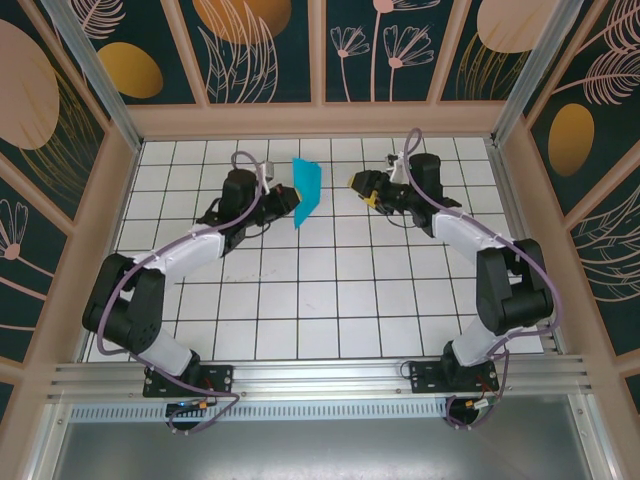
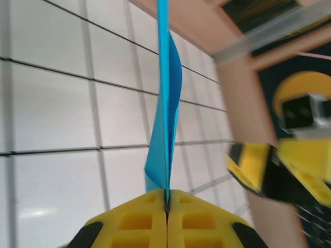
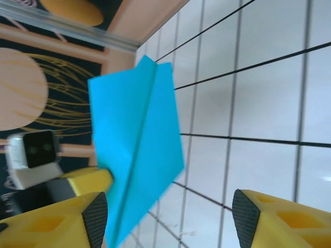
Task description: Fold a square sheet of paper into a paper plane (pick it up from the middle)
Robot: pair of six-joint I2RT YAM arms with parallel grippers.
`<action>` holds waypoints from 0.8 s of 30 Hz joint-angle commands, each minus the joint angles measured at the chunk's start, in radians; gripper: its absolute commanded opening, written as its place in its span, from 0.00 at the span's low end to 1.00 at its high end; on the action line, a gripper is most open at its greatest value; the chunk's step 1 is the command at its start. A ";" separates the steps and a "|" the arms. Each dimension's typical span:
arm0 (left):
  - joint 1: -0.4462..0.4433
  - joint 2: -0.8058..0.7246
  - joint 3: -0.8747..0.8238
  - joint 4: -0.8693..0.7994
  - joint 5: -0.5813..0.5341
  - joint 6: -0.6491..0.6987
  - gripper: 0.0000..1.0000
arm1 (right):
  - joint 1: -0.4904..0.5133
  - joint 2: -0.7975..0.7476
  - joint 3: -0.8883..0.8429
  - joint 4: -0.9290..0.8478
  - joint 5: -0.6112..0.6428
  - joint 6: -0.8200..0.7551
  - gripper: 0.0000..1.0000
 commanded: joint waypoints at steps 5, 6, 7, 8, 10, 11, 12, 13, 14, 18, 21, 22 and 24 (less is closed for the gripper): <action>-0.103 0.079 0.268 -0.657 -0.739 0.270 0.09 | 0.004 -0.051 -0.017 -0.144 0.242 -0.112 0.72; -0.113 0.106 0.298 -0.699 -0.798 0.269 0.09 | 0.003 -0.057 -0.024 -0.142 0.258 -0.108 0.72; -0.124 0.132 0.322 -0.729 -0.837 0.263 0.09 | 0.003 -0.061 -0.031 -0.139 0.271 -0.104 0.72; -0.132 0.168 0.346 -0.753 -0.864 0.258 0.09 | 0.003 -0.064 -0.040 -0.137 0.285 -0.099 0.72; -0.153 0.230 0.387 -0.785 -0.900 0.239 0.09 | 0.001 -0.067 -0.049 -0.144 0.310 -0.090 0.73; -0.161 0.261 0.404 -0.791 -0.894 0.230 0.09 | 0.000 -0.069 -0.052 -0.149 0.319 -0.088 0.72; -0.170 0.291 0.422 -0.789 -0.882 0.220 0.09 | 0.000 -0.069 -0.055 -0.162 0.331 -0.087 0.72; -0.178 0.314 0.435 -0.781 -0.869 0.215 0.09 | -0.002 -0.069 -0.053 -0.171 0.338 -0.088 0.72; -0.187 0.343 0.452 -0.775 -0.858 0.209 0.09 | -0.003 -0.069 -0.056 -0.182 0.346 -0.091 0.71; -0.196 0.441 0.527 -0.736 -0.745 0.191 0.12 | -0.012 -0.070 -0.079 -0.192 0.356 -0.086 0.71; -0.195 0.461 0.540 -0.670 -0.631 0.181 0.26 | -0.011 -0.075 -0.098 -0.184 0.348 -0.087 0.71; -0.195 0.459 0.541 -0.649 -0.601 0.179 0.29 | -0.010 -0.076 -0.104 -0.180 0.350 -0.087 0.70; -0.190 0.440 0.536 -0.602 -0.547 0.173 0.42 | 0.001 -0.077 -0.119 -0.168 0.355 -0.083 0.70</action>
